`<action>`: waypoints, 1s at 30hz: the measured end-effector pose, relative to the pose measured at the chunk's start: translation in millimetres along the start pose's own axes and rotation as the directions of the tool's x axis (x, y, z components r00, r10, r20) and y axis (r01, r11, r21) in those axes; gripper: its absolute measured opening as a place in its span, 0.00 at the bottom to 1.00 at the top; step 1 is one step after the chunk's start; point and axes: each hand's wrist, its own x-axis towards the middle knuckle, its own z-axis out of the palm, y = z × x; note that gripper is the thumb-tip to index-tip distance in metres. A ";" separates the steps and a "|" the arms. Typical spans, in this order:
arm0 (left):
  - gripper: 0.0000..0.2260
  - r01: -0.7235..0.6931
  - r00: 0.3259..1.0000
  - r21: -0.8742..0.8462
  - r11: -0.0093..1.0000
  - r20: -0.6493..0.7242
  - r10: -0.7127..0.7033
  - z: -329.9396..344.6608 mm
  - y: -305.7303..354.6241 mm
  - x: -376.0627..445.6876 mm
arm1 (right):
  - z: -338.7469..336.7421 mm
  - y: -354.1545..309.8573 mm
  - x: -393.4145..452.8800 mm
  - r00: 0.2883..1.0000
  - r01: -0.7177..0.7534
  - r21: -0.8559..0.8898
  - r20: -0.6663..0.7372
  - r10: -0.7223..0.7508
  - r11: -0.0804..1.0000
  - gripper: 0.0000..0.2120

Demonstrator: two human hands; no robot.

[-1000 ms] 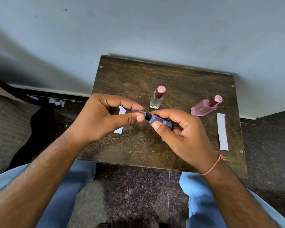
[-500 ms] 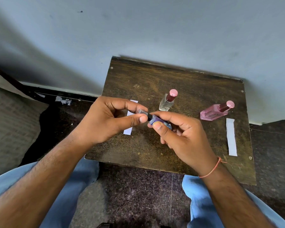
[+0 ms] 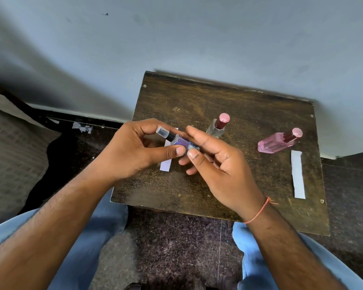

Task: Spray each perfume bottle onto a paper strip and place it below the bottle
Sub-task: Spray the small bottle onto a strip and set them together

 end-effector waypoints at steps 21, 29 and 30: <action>0.12 0.017 0.982 0.685 0.728 -0.147 0.116 8.4 14.9 18.3 | -42.1 6.9 -17.6 0.995 -0.024 -0.230 -0.101 0.000 0.973 0.12; 0.13 0.059 0.983 0.723 0.688 -0.160 0.084 12.3 16.0 21.8 | -52.7 5.8 -21.4 0.995 -0.024 -0.235 -0.103 -0.001 0.972 0.12; 0.13 0.066 0.983 0.723 0.688 -0.165 0.079 12.0 15.5 21.6 | -53.2 6.0 -21.4 0.995 -0.023 -0.238 -0.103 -0.002 0.971 0.12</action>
